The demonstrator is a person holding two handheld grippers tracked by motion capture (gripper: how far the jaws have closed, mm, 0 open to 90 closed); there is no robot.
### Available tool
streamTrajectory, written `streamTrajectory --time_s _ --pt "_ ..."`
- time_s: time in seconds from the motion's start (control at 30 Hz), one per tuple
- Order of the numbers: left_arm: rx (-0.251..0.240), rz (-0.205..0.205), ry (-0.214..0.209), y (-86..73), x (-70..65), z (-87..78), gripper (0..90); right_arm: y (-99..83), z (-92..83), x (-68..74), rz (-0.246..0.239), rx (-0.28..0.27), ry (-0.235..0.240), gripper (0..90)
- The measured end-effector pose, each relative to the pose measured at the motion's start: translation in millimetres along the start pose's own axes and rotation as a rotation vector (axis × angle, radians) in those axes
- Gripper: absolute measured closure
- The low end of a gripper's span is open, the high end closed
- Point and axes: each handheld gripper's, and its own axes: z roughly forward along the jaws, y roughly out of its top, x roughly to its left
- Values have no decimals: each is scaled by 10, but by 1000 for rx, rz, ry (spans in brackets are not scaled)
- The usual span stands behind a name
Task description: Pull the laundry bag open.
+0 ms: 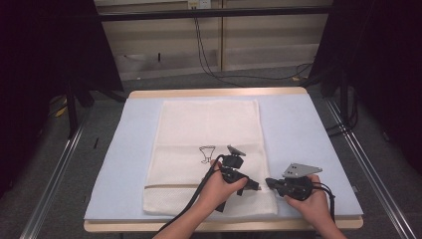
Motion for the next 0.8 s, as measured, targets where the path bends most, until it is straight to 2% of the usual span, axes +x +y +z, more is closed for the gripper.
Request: streamTrajectory --time_s 0.1,0.17,0.2,0.23,0.37,0.43,0.47,0.57,0.6,0.63,0.8 --pt "6 1 11 3 -18 37 744 0 2 -1 5 6 -4 900" --pt "-1 -13 13 5 -22 54 809 -2 3 12 -10 6 -6 900" --pt "5 -13 18 6 -8 54 809 -2 3 12 -10 6 -6 900" --pt "11 -25 7 8 4 53 818 -3 3 12 -13 7 -4 900" --pt "-7 -29 -31 13 9 50 868 -12 8 6 -38 6 0 900" --pt "5 -29 -30 13 33 31 872 -11 17 20 -62 7 -5 900" --pt "2 -37 -49 13 43 30 872 -11 17 20 -62 7 -5 900" --pt "-9 -60 -64 1 52 23 873 -14 17 27 -78 8 -10 900" --pt "-15 -50 -47 -4 54 19 873 -15 14 35 -81 11 -18 900" --pt "-21 -63 -65 -10 59 18 873 -15 14 35 -81 11 -18 900" --pt "-21 -74 -62 -28 94 -39 874 -15 14 35 -98 13 -17 900"
